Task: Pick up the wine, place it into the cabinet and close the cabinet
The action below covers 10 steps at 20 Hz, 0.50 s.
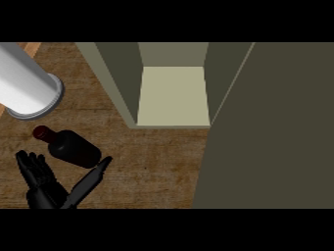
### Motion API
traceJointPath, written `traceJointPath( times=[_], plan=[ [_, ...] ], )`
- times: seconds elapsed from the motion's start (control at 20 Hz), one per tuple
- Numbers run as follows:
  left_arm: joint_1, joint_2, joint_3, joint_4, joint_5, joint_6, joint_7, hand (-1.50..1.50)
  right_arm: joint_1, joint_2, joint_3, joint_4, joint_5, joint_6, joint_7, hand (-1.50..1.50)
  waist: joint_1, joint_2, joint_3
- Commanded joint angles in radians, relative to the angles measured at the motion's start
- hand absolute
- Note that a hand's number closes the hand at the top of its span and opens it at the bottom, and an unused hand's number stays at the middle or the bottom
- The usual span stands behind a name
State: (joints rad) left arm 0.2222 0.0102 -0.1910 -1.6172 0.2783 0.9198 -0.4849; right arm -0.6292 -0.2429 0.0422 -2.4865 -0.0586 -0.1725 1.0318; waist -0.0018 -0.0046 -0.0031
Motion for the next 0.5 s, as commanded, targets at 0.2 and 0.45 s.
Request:
traceJointPath(
  times=[0.2, 0.45],
  plan=[
    [-0.074, -0.010, 0.169, 0.280, 0.216, -0.208, -0.220, -1.50, -0.027, -0.043, -0.081, -0.095, -0.118, 0.004, 0.121, -1.50, -0.008, 0.001, 0.001],
    [-0.145, -0.010, 0.148, 0.388, 0.316, -0.252, -0.311, -1.50, 0.006, 0.003, 0.001, -0.088, -0.052, -0.018, 0.075, -1.50, -0.005, 0.003, 0.001]
  ],
)
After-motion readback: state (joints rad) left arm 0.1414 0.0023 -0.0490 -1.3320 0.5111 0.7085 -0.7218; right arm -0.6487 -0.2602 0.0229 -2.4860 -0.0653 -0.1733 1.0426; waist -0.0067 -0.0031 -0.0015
